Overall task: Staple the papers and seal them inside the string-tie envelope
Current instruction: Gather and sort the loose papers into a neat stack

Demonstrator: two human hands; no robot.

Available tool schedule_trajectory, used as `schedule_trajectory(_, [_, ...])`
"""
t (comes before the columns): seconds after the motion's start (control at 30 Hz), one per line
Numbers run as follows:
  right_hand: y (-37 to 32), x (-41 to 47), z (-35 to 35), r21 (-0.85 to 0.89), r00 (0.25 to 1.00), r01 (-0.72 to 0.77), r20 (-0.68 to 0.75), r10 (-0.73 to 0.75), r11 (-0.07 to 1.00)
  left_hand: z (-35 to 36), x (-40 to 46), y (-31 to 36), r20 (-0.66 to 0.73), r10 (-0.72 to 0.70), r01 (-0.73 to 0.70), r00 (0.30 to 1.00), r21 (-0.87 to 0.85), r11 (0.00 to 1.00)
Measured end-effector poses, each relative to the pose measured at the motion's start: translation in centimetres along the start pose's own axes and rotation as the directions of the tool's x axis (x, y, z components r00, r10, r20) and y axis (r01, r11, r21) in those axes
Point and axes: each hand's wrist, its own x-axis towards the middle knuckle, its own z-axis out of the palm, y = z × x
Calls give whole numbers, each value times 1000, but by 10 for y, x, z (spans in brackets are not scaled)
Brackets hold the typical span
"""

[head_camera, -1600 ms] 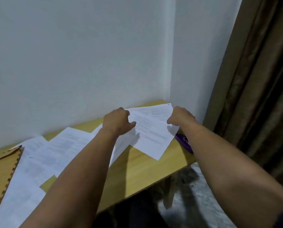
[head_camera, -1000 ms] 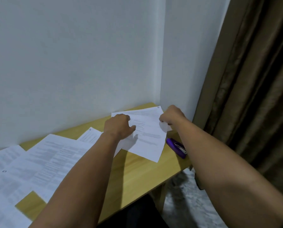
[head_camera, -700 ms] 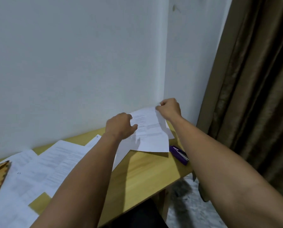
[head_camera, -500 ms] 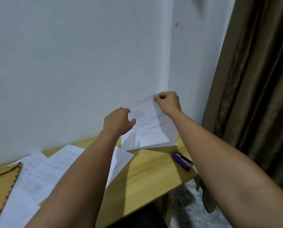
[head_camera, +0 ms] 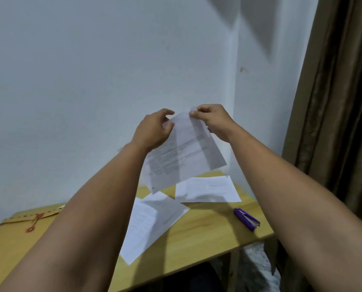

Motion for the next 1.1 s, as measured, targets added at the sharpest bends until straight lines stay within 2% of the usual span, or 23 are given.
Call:
schedule_trajectory(0.13, [-1, -7, 15, 131, 998, -64, 2, 64, 989, -24, -2, 1, 27, -15, 14, 1000, 36, 999])
schedule_trajectory(0.23, [20, -10, 33, 192, 994, -82, -48, 93, 978, -23, -5, -12, 90, -49, 44, 995, 52, 998])
schedule_trajectory(0.37, [72, -10, 56, 205, 979, -150, -107, 175, 967, 11, -15, -45, 171, -100, 94, 980, 39, 995])
schedule_trajectory(0.53, [154, -4, 73, 167, 937, -329, -65, 343, 930, 82, -30, -90, 288, -142, 151, 947, -12, 988])
schedule_trajectory(0.67, [223, 9, 62, -13, 887, -456, -84, 454, 890, 140, -37, -125, 364, -157, 192, 918, -62, 979])
schedule_trajectory(0.77, [276, 24, 36, -224, 848, -526, -206, 488, 820, 181, -38, -146, 383, -175, 236, 907, -119, 964])
schedule_trajectory(0.83, [305, 31, 14, -340, 810, -583, -314, 495, 738, 206, -35, -161, 391, -191, 263, 900, -139, 955])
schedule_trajectory(0.97, [352, 43, -25, -418, 720, -691, -470, 511, 590, 245, -28, -181, 441, -229, 334, 868, -176, 926])
schedule_trajectory(1.1, [382, 53, -41, -467, 673, -738, -453, 585, 487, 267, -21, -198, 483, -248, 380, 840, -197, 904])
